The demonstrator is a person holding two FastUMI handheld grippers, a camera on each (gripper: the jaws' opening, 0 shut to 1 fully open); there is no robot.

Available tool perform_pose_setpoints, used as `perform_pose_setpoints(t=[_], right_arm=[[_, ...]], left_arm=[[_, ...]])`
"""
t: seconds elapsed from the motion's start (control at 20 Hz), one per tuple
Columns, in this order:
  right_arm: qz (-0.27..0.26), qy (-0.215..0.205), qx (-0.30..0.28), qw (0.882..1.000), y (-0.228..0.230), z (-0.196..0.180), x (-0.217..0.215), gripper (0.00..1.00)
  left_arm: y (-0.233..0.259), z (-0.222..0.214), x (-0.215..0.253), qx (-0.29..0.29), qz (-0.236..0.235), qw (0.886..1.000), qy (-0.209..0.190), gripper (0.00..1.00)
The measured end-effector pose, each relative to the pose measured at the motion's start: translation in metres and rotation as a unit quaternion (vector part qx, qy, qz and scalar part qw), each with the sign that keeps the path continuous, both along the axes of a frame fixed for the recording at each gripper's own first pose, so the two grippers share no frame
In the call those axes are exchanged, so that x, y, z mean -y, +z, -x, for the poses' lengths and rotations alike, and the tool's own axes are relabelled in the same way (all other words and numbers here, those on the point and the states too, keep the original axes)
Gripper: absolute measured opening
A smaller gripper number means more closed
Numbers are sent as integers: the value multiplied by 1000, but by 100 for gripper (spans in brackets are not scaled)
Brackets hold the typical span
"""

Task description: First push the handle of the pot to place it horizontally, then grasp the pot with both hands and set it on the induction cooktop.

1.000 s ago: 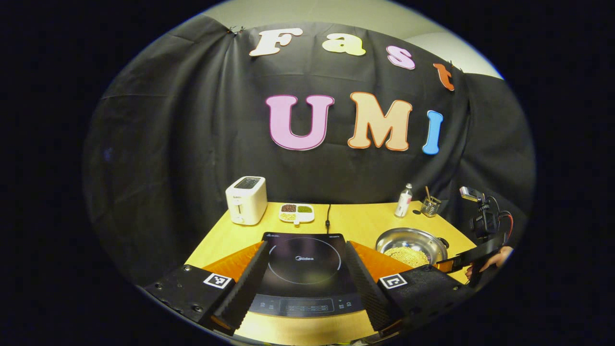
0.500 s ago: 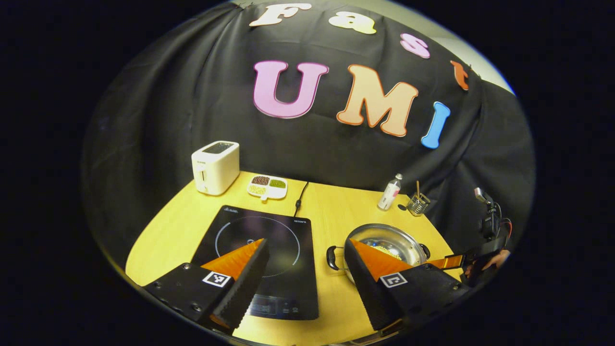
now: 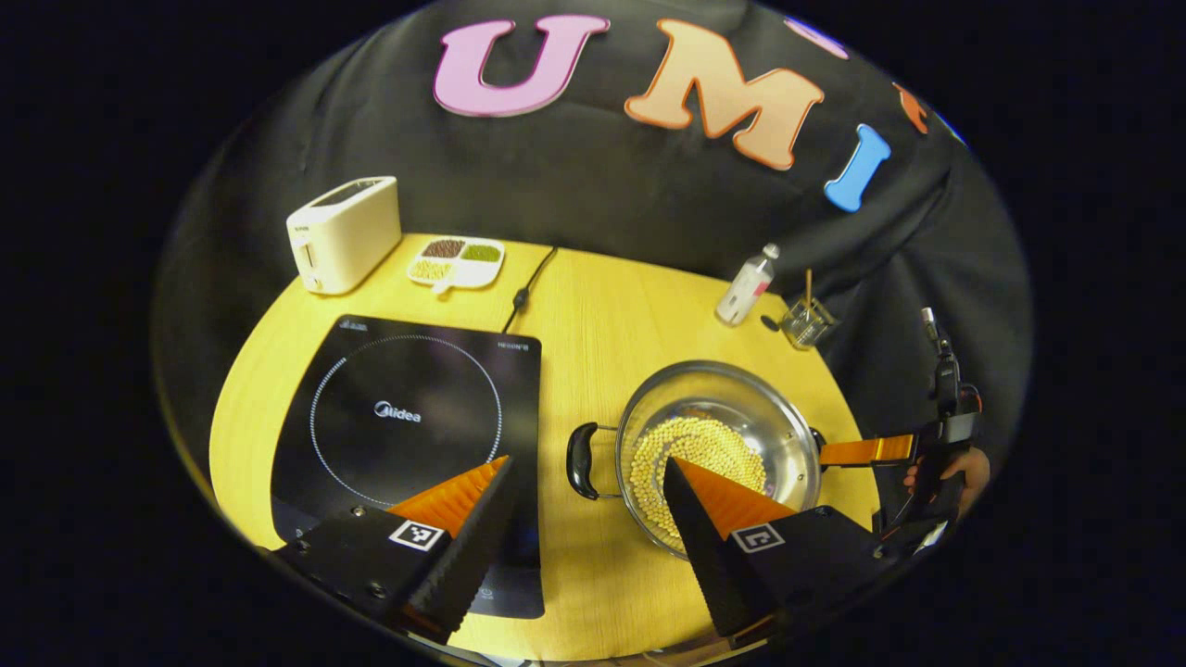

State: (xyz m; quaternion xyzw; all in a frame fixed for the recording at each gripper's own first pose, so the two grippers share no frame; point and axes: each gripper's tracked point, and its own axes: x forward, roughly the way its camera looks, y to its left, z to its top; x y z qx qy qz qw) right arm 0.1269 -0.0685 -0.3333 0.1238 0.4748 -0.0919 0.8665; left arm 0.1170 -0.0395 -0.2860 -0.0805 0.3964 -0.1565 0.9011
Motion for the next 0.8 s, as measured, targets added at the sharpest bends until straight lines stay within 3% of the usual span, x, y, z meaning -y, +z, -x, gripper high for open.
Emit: perform_pose_setpoints(t=[0.35, 0.45, 0.5, 0.6, 0.8], right_arm=[[-24, 27, -38, 999, -30, -14, 4, 94], [-36, 32, -46, 998, -35, -17, 2, 97], [-39, 35, -49, 997, -38, -18, 2, 96], [-42, 41, -56, 997, -42, -20, 1, 90], [-48, 49, -71, 995, -53, -22, -2, 95]], left_arm=[[-49, -17, 14, -91, -32, 995, 6, 96], [-58, -17, 17, -111, -37, 993, 6, 96], [-62, -17, 19, -118, -35, 992, 6, 100], [-69, -18, 23, -130, -31, 991, 6, 96], [-81, -22, 31, -149, -24, 988, 5, 95]])
